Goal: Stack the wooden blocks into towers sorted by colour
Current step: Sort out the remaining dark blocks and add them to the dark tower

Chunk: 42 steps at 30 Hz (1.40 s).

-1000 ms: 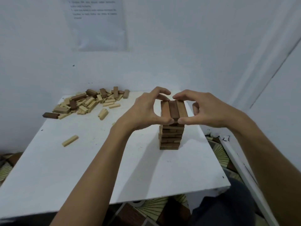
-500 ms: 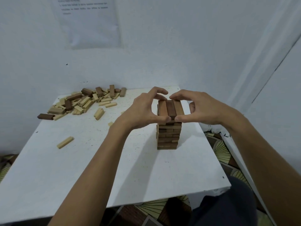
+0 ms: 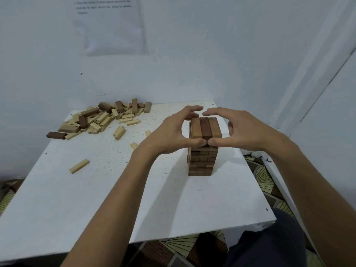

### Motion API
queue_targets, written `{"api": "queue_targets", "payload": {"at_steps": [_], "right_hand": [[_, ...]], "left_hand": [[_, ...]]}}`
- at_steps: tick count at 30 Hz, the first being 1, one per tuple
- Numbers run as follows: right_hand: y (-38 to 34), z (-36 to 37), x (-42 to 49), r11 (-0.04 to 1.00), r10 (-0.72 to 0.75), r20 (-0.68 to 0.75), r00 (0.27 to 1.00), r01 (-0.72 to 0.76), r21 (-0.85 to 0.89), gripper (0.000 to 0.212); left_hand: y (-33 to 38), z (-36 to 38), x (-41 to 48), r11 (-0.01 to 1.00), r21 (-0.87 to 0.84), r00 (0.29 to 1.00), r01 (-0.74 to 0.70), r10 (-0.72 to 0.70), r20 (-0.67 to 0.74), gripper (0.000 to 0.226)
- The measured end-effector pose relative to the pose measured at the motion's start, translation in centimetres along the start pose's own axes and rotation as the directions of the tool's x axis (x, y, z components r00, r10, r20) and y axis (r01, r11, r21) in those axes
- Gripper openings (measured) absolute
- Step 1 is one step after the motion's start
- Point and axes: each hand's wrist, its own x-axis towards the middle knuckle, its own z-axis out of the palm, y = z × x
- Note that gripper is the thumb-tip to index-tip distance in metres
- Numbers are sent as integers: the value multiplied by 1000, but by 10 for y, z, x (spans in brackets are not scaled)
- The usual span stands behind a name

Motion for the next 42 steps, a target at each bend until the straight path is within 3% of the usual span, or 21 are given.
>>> {"api": "queue_targets", "payload": {"at_steps": [7, 11, 18, 27, 33, 38, 42], "right_hand": [[-28, -13, 0, 955, -8, -166, 986, -42, -293, 71], [-59, -5, 8, 970, -99, -184, 978, 53, -239, 68], [-122, 47, 48, 964, -220, -183, 958, 185, -189, 42], [-127, 124, 148, 993, -102, -161, 982, 91, -72, 33], [-96, 169, 224, 1000, -15, -151, 988, 12, -23, 34], [-65, 207, 277, 990, 49, -114, 992, -63, -126, 47], [-51, 225, 298, 976, 83, -83, 993, -98, -195, 48]], "left_hand": [[-11, -17, -18, 999, 49, 996, 5, -1, -87, 74], [-19, -37, -36, 999, 44, 986, 1, 6, -165, 59], [-54, -77, -64, 996, 68, 960, 54, -34, -277, 41], [-135, -116, -60, 961, 207, 938, 184, -109, -329, 31], [-205, -132, -16, 889, 335, 915, 312, -186, -359, 28], [-247, -130, 25, 752, 500, 875, 430, -212, -435, 32], [-266, -123, 52, 650, 606, 880, 459, -239, -410, 39]]}}
